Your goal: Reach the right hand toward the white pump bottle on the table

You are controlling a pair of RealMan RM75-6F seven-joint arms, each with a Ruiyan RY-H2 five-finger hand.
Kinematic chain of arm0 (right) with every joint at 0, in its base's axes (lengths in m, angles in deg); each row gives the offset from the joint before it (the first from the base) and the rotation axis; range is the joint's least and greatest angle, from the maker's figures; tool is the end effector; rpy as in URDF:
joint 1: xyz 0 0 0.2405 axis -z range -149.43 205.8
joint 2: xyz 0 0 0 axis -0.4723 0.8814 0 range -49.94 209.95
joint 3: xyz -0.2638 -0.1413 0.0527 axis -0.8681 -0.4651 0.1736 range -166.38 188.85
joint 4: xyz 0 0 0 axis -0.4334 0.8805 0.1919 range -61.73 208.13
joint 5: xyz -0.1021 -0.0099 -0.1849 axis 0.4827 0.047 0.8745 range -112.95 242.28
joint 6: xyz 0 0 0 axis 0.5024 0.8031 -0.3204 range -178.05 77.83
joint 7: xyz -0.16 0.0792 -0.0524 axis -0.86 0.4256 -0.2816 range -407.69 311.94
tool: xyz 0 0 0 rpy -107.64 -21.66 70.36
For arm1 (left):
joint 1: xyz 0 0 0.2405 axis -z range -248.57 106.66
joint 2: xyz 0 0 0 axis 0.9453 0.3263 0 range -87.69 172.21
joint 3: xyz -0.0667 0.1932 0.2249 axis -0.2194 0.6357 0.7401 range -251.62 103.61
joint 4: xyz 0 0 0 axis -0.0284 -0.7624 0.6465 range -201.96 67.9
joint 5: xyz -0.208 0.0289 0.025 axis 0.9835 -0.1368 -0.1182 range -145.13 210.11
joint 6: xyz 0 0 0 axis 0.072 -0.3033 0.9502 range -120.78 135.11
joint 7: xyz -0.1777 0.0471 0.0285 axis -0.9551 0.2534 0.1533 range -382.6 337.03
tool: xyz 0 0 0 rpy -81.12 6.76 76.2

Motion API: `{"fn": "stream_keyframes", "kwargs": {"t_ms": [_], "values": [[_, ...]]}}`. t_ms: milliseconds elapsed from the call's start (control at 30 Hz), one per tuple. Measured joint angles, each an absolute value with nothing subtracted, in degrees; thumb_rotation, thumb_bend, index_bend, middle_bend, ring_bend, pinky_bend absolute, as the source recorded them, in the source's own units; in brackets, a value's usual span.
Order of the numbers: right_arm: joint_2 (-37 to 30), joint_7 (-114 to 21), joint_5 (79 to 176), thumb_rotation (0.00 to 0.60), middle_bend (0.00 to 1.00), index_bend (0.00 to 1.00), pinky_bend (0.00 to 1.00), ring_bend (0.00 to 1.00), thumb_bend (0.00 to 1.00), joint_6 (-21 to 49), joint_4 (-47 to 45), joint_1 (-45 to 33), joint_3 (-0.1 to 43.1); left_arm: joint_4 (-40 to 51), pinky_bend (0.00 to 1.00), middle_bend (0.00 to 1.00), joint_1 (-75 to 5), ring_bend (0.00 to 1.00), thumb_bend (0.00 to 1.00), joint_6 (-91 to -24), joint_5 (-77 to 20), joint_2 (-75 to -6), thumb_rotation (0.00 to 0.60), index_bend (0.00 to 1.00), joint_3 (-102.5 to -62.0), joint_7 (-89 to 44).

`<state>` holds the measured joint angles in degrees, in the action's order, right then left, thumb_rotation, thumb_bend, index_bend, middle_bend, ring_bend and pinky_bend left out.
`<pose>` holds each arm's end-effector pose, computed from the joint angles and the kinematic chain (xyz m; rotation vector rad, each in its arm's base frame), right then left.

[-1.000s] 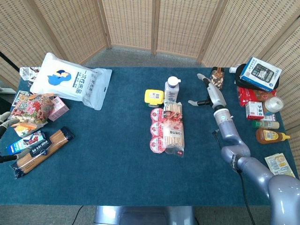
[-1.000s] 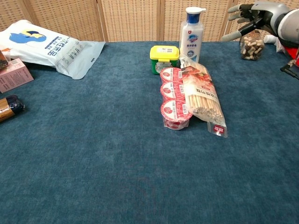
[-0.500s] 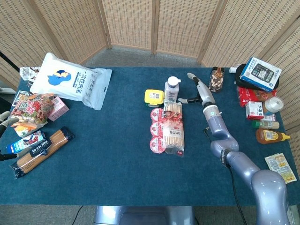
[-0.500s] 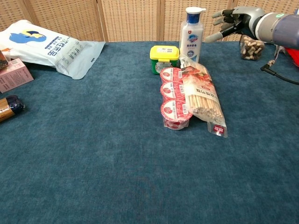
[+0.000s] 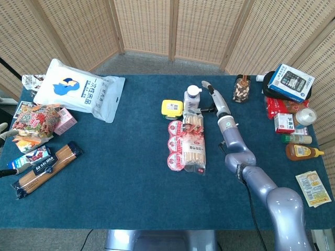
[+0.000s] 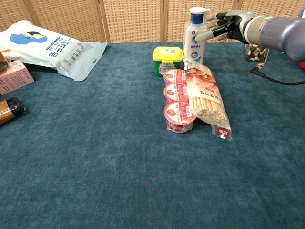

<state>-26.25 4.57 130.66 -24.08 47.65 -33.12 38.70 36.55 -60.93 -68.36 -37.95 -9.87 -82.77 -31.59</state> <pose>-0.1810 -0.5963 -0.0248 1.0873 -1.7876 1.3611 -0.3411 0.2716 0.2395 -1.1920 -1.1198 -0.9586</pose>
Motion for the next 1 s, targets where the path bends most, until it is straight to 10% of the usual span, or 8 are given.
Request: {"fn": "stream_keyframes", "kwargs": {"t_ms": [100,267,1000], "values": [[-27.6,6.7,130.0,0.6,0.8,0.45,0.69,0.79,0.03,-23.7,49.6,-33.5,39.6,36.3,0.0,0.0,-60.8,0.0,0.0,-68.2,-37.9,-10.1,0.6,0.22,-82.8,-31.5],[-29.2,8.6,130.3,0.6,0.92,0.57,0.83,0.91,0.06,-24.0,51.8,-33.7,39.4,36.1,0.0,0.0,-61.0,0.0,0.0,-68.2,-38.2,-10.1,0.6,0.22,-82.7,-32.2],[-18.6,4.3,130.0,0.6,0.96,0.59,0.87,0.94,0.13,-12.0,30.8,-26.2,40.1,35.6,0.0,0.0,-62.6,0.0,0.0,-69.9,-43.7,-8.7,0.6,0.22,-81.6,-38.1]]}}
